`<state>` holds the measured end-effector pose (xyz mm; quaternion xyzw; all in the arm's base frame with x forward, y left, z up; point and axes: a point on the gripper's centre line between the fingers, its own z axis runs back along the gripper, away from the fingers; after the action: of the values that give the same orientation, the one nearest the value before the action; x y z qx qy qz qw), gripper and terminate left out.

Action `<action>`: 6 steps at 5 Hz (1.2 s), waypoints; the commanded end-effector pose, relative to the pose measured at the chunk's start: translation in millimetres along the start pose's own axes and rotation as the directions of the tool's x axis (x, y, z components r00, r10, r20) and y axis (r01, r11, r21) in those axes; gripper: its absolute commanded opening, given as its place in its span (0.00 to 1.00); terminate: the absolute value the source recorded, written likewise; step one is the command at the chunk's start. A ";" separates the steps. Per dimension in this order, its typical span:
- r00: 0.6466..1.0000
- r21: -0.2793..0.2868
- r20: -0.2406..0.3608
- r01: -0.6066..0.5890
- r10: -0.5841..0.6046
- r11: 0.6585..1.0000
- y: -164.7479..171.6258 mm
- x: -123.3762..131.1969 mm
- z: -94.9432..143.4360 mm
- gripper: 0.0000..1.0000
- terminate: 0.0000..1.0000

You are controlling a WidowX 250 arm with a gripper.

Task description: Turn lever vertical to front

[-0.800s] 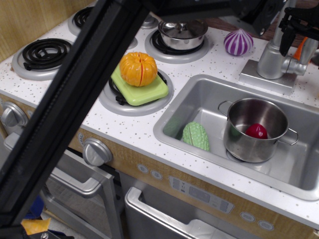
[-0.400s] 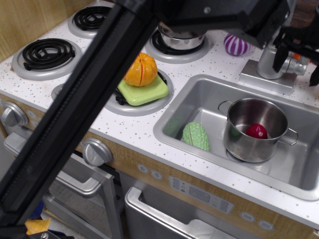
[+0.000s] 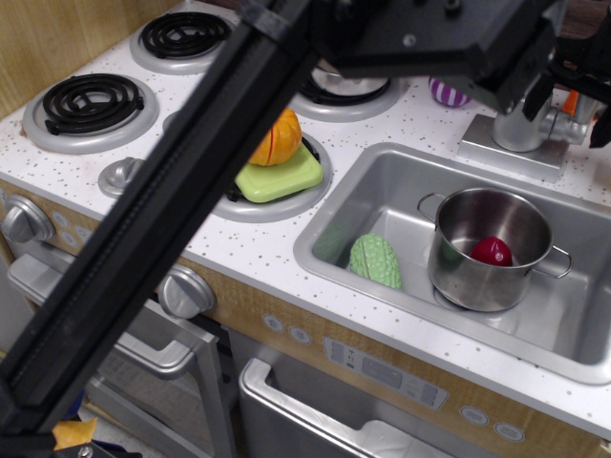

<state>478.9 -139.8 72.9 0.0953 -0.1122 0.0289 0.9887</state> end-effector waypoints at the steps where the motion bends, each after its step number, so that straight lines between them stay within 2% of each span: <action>1: 0.991 -0.006 0.131 -0.009 0.009 1.000 1.7 24.5 35.3 1.00 0.00; 3: 0.982 -0.027 0.187 -0.006 0.011 1.000 3.3 36.1 33.0 1.00 0.00; 4: 0.981 -0.016 0.194 -0.007 0.010 1.000 4.5 43.4 31.2 0.00 0.00; 5: 0.982 -0.011 0.189 -0.025 0.026 1.000 3.0 42.5 33.2 0.00 0.00; 6: 0.983 -0.009 0.173 -0.058 0.059 0.998 -3.1 31.0 37.6 0.00 0.00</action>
<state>491.5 -152.0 71.9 0.1036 -0.1652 0.0543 0.9793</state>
